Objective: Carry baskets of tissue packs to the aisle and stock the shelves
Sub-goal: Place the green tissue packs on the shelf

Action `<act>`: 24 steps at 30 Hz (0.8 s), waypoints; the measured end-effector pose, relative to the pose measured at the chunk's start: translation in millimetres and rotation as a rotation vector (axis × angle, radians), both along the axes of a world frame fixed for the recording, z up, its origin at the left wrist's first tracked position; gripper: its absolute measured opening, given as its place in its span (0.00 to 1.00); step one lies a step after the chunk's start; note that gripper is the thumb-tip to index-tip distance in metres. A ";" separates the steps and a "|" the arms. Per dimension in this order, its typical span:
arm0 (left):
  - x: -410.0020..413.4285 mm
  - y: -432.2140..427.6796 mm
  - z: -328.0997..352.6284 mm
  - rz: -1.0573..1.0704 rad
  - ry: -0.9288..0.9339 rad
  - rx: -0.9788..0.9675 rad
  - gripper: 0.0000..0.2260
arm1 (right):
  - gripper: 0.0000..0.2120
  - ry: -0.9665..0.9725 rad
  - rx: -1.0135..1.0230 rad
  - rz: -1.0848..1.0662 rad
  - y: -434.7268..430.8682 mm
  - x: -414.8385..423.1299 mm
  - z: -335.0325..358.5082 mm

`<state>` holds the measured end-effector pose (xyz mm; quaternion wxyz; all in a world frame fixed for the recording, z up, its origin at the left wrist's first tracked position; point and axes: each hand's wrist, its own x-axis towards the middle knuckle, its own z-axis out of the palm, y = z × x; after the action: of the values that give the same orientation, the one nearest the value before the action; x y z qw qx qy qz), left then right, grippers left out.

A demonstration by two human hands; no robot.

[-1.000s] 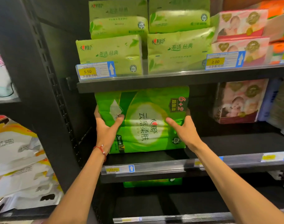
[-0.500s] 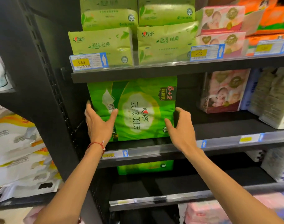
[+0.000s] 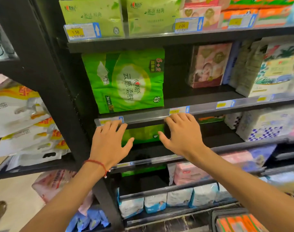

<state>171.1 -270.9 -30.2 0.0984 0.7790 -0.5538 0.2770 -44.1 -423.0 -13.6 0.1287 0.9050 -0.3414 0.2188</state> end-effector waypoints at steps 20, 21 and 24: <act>-177.9 54.3 -115.7 -0.076 0.115 0.377 0.30 | 0.28 0.171 0.226 -0.066 89.0 -175.6 -131.5; -185.3 54.6 -122.8 -0.093 0.131 0.386 0.30 | 0.28 0.189 0.240 -0.077 93.6 -182.1 -138.1; -201.0 50.2 -137.2 -0.169 0.147 0.407 0.31 | 0.27 0.206 0.250 -0.119 105.3 -196.3 -154.1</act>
<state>-29.9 -220.7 -167.5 0.0021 0.7518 -0.6528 0.0928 -240.5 -317.7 -167.7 0.0620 0.9098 -0.4038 0.0727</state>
